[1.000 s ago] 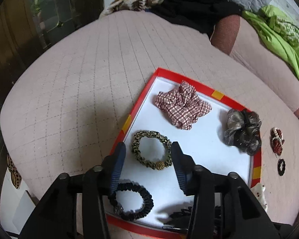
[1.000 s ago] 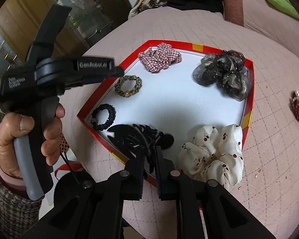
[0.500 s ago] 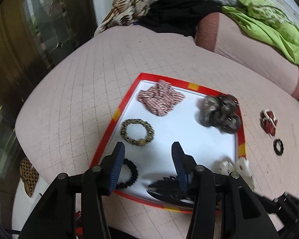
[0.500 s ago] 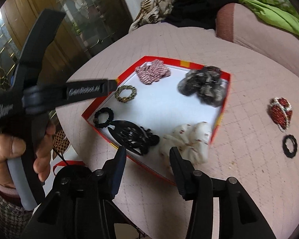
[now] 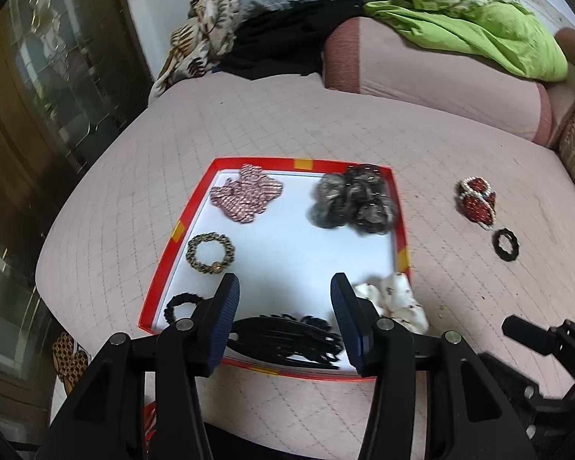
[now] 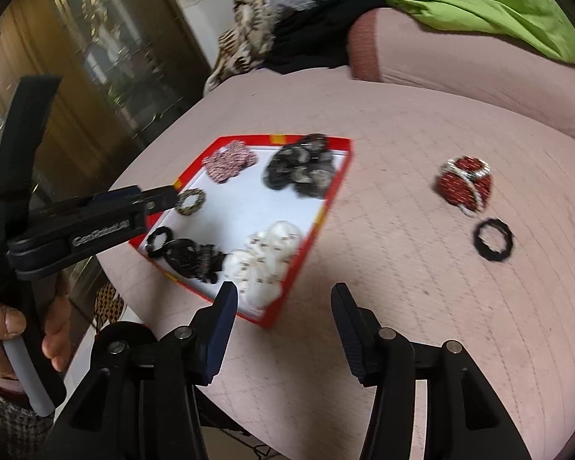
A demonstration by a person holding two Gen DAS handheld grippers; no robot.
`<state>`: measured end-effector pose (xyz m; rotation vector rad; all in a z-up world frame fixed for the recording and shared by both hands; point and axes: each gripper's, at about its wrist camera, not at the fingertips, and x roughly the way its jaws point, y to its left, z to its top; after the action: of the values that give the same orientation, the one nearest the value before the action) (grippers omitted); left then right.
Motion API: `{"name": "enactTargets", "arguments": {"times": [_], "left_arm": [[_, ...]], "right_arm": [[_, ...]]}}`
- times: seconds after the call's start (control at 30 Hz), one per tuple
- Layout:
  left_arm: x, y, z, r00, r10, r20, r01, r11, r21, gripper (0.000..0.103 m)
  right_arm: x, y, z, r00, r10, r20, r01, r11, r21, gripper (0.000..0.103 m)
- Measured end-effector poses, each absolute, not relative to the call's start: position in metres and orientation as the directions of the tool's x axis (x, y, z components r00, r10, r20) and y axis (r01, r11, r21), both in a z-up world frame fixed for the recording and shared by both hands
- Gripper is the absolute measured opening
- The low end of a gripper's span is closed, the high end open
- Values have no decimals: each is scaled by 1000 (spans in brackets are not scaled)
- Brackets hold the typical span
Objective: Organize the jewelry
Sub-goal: 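Move both open tools to the red polka-dot scrunchie and black hair tie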
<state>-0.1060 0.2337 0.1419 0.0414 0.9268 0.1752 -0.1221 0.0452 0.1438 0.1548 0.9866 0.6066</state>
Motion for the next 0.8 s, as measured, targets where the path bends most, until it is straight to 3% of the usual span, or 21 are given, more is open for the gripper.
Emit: {"name": "enactTargets", "arguments": {"times": [0.3, 0.8], "left_arm": [[-106, 196, 151, 597, 154, -787, -70, 988, 140, 49], [-51, 121, 119, 537, -11, -844, 53, 998, 21, 49]], "right_arm": [[-120, -16, 135, 452, 515, -728, -311, 856, 413, 57], [-99, -125, 93, 497, 372, -783, -80, 919, 386, 57]]}}
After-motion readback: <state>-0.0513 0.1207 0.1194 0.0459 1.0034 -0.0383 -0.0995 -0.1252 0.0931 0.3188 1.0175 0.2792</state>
